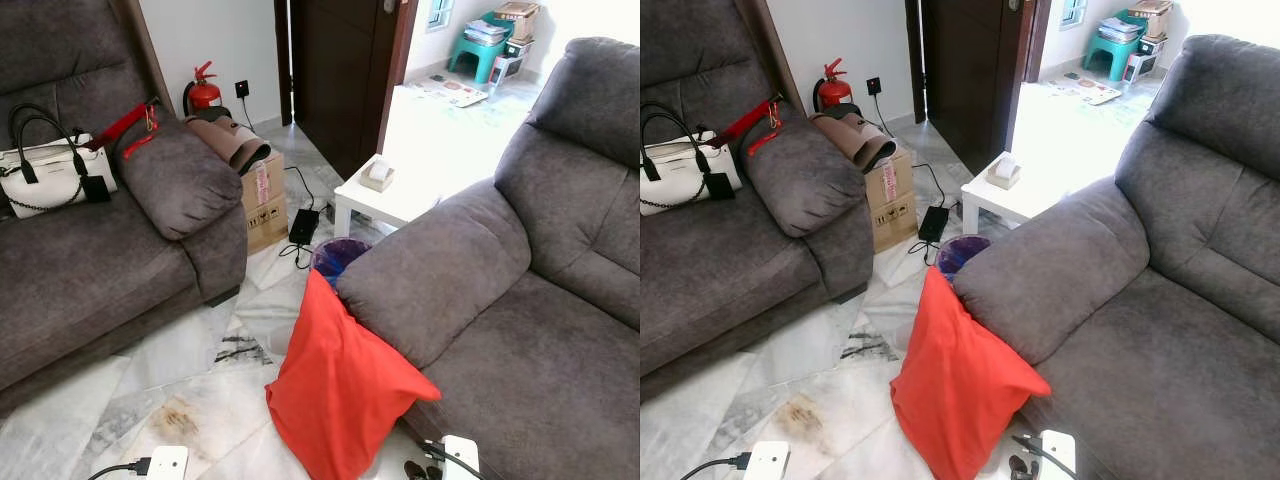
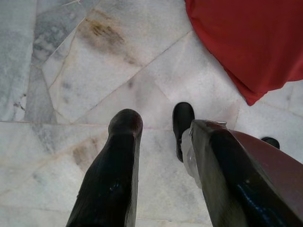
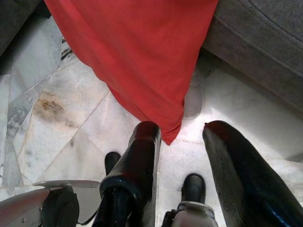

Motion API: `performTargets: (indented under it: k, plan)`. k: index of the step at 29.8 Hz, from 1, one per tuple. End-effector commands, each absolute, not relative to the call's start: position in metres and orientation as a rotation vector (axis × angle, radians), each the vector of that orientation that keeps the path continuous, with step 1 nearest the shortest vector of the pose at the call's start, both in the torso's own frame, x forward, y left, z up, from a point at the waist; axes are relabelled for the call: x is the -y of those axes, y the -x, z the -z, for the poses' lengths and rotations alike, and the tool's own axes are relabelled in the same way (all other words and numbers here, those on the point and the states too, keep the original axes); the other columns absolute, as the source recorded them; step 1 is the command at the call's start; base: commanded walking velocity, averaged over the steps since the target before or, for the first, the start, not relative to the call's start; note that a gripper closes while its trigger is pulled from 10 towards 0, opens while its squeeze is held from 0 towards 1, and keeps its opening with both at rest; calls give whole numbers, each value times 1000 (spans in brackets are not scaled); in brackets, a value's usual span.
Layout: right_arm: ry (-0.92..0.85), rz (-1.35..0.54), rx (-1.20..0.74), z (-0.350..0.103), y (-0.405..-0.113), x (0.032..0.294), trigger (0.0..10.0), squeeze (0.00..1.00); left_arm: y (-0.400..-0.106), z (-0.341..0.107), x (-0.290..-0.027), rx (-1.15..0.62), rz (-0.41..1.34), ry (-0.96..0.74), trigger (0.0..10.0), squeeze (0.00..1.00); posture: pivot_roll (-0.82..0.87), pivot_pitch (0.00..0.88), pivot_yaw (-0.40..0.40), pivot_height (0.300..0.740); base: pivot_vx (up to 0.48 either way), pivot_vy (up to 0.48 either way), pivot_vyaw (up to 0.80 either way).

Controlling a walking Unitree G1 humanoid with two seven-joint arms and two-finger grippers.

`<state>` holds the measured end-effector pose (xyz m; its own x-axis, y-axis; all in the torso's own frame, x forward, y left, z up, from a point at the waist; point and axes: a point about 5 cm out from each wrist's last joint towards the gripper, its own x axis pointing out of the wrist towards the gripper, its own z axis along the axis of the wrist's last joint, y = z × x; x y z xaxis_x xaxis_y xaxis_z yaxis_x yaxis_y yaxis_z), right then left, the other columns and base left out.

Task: Move the pillow to the sofa from floor

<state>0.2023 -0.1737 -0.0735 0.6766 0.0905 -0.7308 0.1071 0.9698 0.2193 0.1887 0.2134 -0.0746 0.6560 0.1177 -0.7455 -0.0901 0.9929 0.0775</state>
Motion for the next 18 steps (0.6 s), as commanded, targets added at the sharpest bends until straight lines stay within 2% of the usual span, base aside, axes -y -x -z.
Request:
performTargets:
  k: [1, 5, 18]
  plan:
    - [-265, 19, -850, 77, -196, 175, 10000, 0, -183, 77, -215, -864, -127, -26, 10000, 0, 74, 108, 4, 740, 0, 0, 0]
    - [-267, 20, -849, 77, -196, 175, 10000, 0, -183, 77, -215, -863, -131, -25, 10000, 0, 74, 105, 5, 740, 0, 0, 0]
    - [-275, 24, -839, 76, -198, 175, 10000, 0, -185, 76, -215, -855, -130, -24, 10000, 0, 72, 110, 6, 740, 292, 0, 0]
